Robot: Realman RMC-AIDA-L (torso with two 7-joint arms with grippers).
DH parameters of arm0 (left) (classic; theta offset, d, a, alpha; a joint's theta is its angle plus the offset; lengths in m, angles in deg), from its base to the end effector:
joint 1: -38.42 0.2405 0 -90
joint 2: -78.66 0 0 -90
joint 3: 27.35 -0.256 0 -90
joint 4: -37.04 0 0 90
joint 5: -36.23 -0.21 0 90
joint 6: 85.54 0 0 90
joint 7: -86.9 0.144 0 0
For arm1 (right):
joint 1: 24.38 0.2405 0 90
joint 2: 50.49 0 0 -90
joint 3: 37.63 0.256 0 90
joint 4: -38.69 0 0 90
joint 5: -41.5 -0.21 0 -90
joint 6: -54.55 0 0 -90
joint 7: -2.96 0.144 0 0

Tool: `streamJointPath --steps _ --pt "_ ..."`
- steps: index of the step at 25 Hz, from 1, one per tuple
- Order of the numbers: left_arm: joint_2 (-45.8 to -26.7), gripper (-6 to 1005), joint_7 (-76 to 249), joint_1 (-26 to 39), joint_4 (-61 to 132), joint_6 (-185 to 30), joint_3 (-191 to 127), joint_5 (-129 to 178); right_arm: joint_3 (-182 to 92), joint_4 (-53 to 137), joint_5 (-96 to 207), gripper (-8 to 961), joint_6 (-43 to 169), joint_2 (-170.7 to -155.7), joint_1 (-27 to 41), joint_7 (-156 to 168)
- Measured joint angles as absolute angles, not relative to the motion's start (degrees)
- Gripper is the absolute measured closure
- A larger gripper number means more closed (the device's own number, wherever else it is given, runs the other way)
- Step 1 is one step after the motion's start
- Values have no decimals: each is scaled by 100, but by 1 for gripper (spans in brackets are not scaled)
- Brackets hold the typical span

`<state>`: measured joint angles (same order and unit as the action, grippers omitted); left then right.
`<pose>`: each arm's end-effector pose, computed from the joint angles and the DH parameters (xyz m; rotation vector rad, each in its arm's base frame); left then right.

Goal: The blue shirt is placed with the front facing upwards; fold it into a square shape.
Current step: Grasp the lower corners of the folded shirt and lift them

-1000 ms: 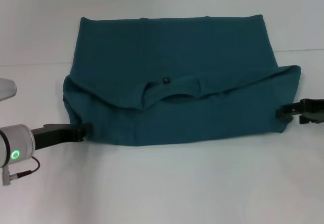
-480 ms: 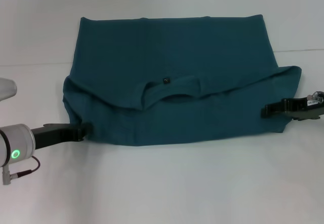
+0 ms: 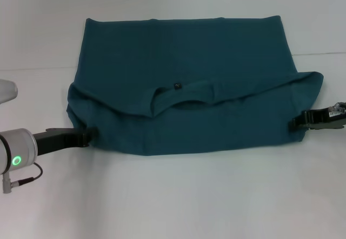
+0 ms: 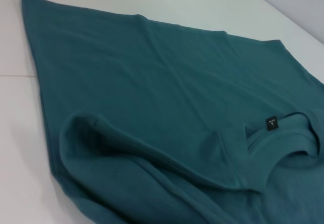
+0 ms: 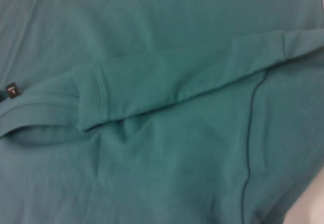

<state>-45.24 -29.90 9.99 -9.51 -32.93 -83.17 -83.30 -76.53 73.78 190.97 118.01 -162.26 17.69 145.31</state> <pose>-0.2781 0.3808 -0.0250 -2.2063 -1.2119 -0.3860 0.3160 0.4104 0.0488 -1.9893 1.6107 0.0476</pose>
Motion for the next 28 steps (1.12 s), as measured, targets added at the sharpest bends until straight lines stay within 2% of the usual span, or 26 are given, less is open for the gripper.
streamJointPath --steps 4,9,11,22,25,28 --pt "-4518 982 -2990 997 -945 -3292 -8311 -8330 -7638 7428 19078 491 11886 -16230 1736 14437" --pt "-4518 982 -2993 994 -928 -3300 -8221 -8330 -7598 7510 18799 728 11977 -16206 1658 14290" --pt "-4522 982 -3016 994 -941 -3293 -8205 -8330 -7596 7620 18697 882 12095 -16199 1624 14278" --pt "-4527 982 -3037 1006 -904 -3244 -8154 -8193 -7476 7960 18636 883 12432 -16226 1513 14270" --pt "-4516 982 -3031 881 -917 -3291 -8096 -8112 -7472 7998 18468 883 12415 -16137 1554 14275" --pt "-4470 981 -2979 571 -928 -3350 -7875 -7966 -7471 8083 18358 883 12339 -15953 1757 14368"
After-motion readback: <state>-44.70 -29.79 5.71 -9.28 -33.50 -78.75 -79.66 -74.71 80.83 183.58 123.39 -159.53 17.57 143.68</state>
